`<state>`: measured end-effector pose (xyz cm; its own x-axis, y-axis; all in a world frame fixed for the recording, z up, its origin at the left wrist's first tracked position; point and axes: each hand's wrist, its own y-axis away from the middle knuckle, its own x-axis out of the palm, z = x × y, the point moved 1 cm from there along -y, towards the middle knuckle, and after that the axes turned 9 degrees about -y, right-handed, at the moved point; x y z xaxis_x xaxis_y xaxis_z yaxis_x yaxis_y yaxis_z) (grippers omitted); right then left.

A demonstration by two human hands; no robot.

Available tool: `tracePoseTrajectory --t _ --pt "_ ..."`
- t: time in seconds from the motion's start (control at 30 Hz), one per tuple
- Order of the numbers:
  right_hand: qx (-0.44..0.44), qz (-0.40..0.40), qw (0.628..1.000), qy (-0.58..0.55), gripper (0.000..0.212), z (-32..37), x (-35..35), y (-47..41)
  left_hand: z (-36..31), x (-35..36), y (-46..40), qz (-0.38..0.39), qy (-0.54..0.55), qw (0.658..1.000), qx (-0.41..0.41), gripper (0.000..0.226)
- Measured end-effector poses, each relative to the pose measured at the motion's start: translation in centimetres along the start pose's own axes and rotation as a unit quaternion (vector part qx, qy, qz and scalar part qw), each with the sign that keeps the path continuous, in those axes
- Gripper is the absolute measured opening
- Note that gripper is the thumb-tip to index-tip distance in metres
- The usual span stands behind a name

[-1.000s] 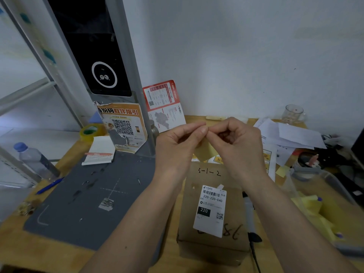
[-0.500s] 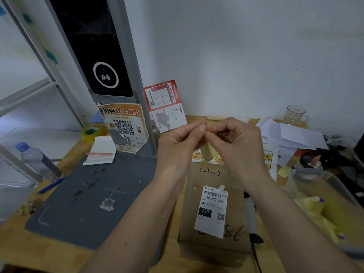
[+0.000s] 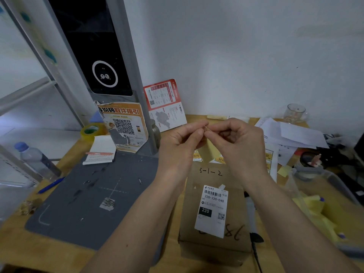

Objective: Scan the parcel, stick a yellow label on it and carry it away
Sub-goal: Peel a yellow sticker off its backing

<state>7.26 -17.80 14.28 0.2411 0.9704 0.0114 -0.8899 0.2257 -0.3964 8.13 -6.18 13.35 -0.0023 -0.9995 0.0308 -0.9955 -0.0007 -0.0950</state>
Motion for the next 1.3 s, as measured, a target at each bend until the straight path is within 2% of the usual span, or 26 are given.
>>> tracePoseTrajectory --t 0.17,0.3,0.43,0.5,0.6,0.73,0.97,1.3 --pt "-0.014 -0.008 1.000 0.014 0.028 0.0 -0.1 0.0 0.1 -0.2 -0.2 -0.046 -0.124 0.989 0.062 0.024" --pt "-0.048 -0.024 0.996 0.066 0.024 0.1 -0.3 0.0 -0.1 0.0 0.1 -0.037 -0.114 0.989 0.090 0.015" --pt "-0.061 -0.086 0.987 0.122 0.031 0.2 -0.4 0.1 0.0 0.0 0.1 -0.095 -0.128 0.982 0.103 0.012" --pt "-0.039 -0.093 0.993 0.068 0.024 0.7 -0.5 0.2 0.1 0.2 0.3 -0.108 -0.127 0.979 0.115 0.011" --pt "0.054 -0.031 0.997 -0.055 0.019 1.0 -0.4 0.3 0.0 0.5 0.8 -0.105 -0.139 0.973 0.150 0.015" --pt "0.144 0.001 0.968 -0.203 0.016 0.5 -0.3 0.2 -0.2 0.9 1.2 -0.080 -0.132 0.968 0.196 0.023" --pt "0.120 -0.032 0.963 -0.237 0.013 0.3 -0.3 0.3 -0.4 1.2 1.2 -0.051 -0.086 0.976 0.191 0.023" --pt "0.041 -0.069 0.977 -0.196 0.018 0.5 0.0 0.7 -0.7 1.4 1.5 -0.041 -0.009 0.990 0.138 0.018"
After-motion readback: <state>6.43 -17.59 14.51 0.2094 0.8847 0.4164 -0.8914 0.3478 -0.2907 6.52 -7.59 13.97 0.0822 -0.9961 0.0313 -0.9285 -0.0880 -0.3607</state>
